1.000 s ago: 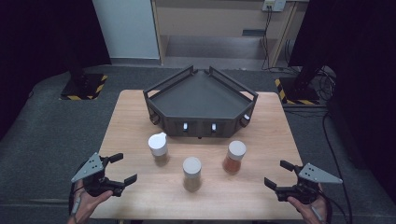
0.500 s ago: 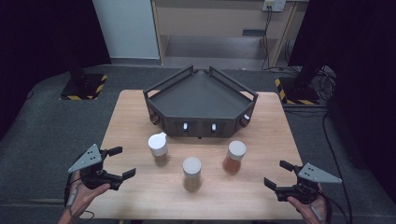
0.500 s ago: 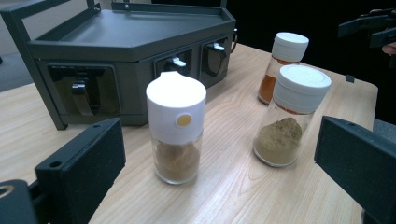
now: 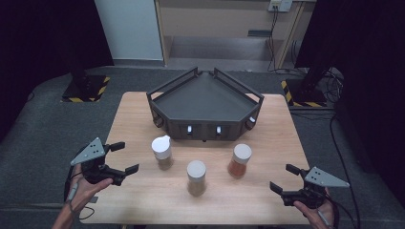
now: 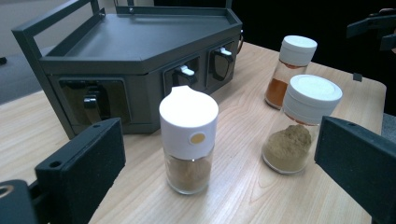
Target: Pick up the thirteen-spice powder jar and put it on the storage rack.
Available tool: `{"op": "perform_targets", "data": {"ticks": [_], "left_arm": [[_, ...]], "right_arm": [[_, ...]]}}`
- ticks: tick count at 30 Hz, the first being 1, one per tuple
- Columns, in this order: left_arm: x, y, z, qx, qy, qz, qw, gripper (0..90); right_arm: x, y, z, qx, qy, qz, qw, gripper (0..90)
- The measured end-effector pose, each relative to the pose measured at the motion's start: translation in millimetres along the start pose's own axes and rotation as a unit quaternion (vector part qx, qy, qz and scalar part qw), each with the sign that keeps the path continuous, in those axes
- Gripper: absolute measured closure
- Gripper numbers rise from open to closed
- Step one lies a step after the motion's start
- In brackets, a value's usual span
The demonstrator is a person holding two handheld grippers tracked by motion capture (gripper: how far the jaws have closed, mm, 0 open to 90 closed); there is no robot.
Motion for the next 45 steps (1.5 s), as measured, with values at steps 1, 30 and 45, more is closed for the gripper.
{"op": "perform_targets", "data": {"ticks": [1, 30, 45], "left_arm": [[-0.7, 1.7, 0.7, 0.0, 0.0, 0.001, 1.0, 1.0], [-23.7, 22.1, 16.4, -0.004, -0.001, 0.013, 0.9999, 0.8], [-48.6, 20.4, 25.9, 0.002, -0.008, 0.024, 0.9997, 0.9]], "right_arm": [[0.0, 0.0, 0.0, 0.0, 0.0, 0.0, 1.0, 6.2], [-0.2, 0.1, 0.9, 0.002, -0.001, 0.001, 1.0, 6.2], [-0.6, 0.0, 1.4, 0.005, 0.0, 0.004, 1.0, 6.2]]}}
Point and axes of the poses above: each handheld gripper's, and its own axes: x roughly backward along the jaws, y roughly out of its top, z roughly to its left, the point moved 10 cm from there along -x, roughly forward along the jaws, and after that the axes turned 15 degrees about -z, right-handed, at the moved point
